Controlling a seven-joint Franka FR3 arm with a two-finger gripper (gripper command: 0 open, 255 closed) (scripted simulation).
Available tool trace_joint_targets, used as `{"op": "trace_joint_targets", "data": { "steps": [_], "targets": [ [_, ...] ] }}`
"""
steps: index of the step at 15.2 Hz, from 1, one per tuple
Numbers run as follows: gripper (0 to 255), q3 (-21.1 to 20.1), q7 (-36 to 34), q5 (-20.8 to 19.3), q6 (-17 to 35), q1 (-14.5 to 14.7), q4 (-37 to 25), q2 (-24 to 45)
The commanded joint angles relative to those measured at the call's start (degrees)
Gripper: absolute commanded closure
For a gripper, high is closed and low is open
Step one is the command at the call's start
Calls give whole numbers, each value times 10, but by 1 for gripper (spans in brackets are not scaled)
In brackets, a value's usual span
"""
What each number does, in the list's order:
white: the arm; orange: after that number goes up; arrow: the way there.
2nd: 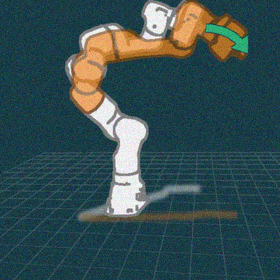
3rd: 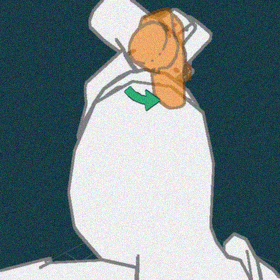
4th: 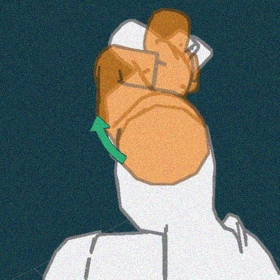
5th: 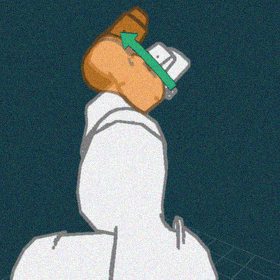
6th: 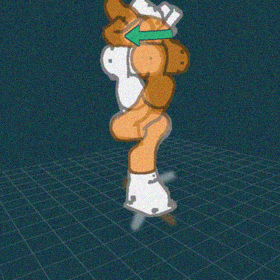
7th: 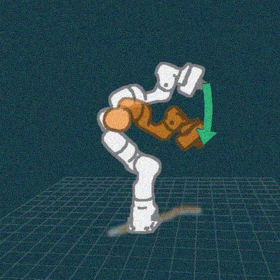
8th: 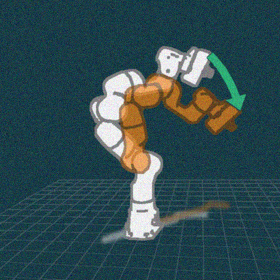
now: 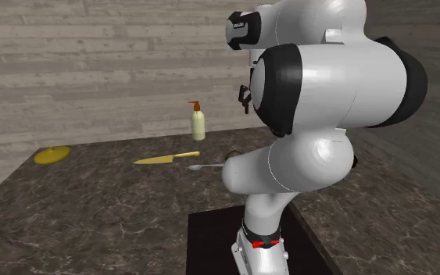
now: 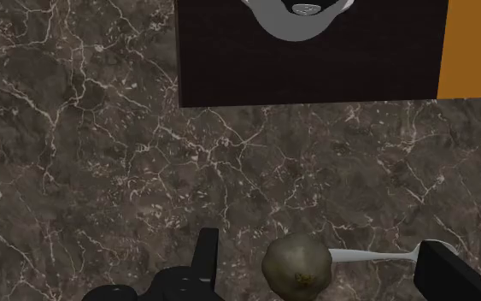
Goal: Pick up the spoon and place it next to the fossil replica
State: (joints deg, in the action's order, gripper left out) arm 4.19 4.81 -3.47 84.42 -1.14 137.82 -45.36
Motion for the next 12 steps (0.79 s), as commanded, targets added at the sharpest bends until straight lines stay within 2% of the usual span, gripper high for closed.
{"op": "trace_joint_targets", "data": {
  "steps": [1, 7, 12],
  "targets": [
    [0, 0, 0, 0, 0, 0, 0, 0],
    [0, -51, -53, 40, 118, 26, 94, -9],
    [0, -98, -96, 72, 228, 53, 152, 14]
  ]
}}
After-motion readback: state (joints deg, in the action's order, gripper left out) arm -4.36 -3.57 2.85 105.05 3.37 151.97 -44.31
